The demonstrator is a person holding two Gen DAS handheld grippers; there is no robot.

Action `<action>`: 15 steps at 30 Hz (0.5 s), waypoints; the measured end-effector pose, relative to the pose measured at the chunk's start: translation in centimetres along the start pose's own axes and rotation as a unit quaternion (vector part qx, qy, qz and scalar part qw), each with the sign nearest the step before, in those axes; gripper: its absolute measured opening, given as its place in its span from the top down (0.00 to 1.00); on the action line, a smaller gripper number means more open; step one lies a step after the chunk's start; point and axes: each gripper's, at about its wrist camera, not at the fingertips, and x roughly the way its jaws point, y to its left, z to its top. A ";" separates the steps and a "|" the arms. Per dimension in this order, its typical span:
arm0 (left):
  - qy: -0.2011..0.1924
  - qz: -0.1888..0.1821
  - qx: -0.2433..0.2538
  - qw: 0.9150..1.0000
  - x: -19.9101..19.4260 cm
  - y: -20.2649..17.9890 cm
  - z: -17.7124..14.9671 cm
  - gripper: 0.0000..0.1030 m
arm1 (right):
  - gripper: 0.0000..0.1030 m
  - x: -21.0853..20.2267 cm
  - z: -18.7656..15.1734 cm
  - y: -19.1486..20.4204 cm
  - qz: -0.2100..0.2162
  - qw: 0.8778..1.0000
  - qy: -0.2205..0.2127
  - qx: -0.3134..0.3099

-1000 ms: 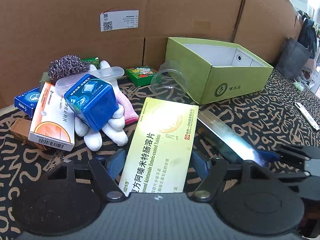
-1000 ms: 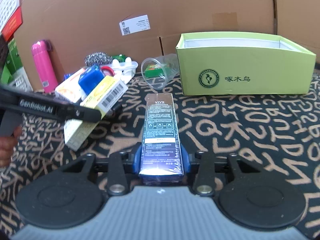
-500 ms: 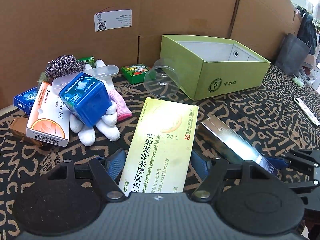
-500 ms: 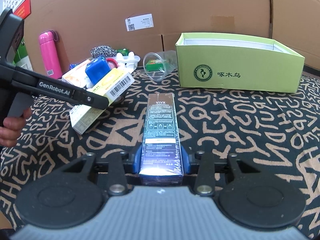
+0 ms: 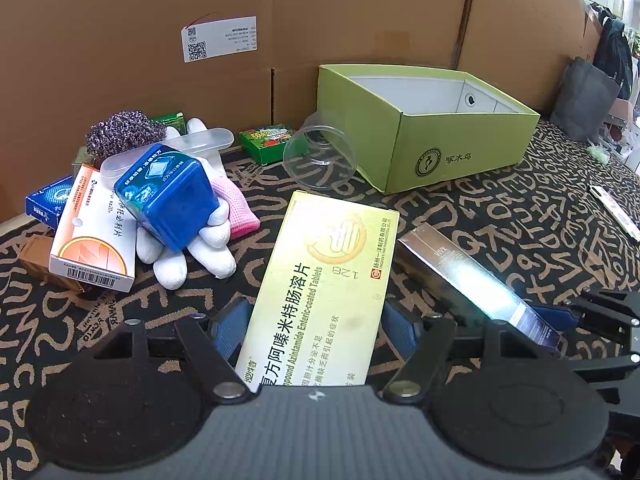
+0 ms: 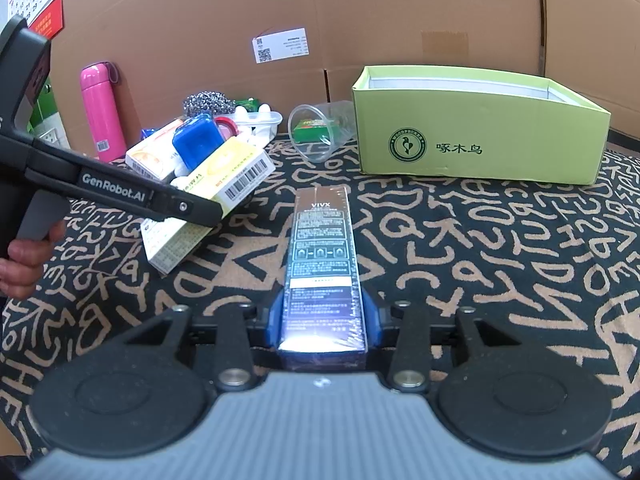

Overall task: Organize objects
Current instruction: 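Carry both held boxes over the open lime-green shoebox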

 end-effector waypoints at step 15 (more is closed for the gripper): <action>0.017 -0.004 -0.020 1.000 0.5 0.7 -1.1 0.18 | 0.62 0.5 0.3 0.2 -0.007 1.000 -0.005 -0.006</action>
